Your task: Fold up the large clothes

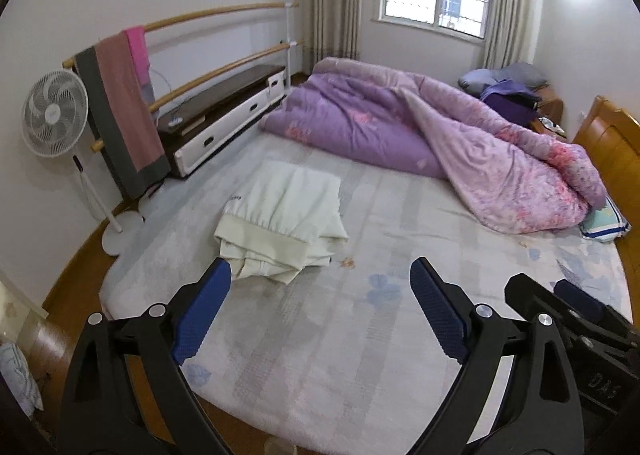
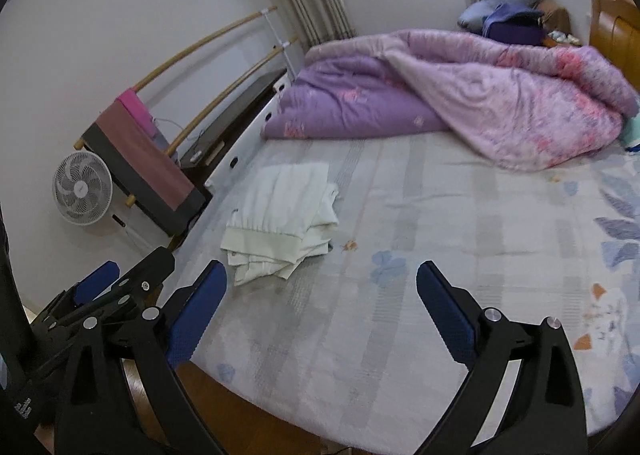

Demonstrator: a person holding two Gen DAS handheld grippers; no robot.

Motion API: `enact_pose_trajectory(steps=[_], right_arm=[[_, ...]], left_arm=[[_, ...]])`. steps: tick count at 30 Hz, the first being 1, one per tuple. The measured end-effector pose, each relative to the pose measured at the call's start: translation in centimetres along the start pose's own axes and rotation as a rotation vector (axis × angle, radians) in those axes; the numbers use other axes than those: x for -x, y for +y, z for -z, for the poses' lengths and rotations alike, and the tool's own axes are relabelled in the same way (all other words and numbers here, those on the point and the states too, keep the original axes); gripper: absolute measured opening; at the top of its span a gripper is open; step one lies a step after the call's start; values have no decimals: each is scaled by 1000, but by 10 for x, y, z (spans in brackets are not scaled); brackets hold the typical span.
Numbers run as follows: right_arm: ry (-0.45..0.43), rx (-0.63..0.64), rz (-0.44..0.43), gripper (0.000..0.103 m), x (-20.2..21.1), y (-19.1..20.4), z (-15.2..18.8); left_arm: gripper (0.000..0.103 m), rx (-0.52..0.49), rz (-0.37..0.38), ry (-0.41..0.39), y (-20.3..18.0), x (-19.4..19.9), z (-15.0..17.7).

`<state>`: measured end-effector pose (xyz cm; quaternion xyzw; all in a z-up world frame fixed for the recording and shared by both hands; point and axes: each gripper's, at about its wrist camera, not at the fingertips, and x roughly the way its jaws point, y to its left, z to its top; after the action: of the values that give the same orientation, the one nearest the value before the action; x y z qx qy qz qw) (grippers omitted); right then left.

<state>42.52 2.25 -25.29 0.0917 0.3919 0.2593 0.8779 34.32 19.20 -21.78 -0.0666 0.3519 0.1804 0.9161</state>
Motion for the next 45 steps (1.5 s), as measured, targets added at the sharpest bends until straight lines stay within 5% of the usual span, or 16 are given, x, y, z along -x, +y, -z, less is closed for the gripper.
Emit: enact_pose_trajectory(steps=[25, 45], right_arm=[[-309, 67, 206, 95, 245, 93, 1], [-374, 122, 268, 95, 294, 125, 7]], left_arm=[[92, -114, 211, -228, 20, 209, -41], [92, -144, 221, -304, 32, 262, -45]])
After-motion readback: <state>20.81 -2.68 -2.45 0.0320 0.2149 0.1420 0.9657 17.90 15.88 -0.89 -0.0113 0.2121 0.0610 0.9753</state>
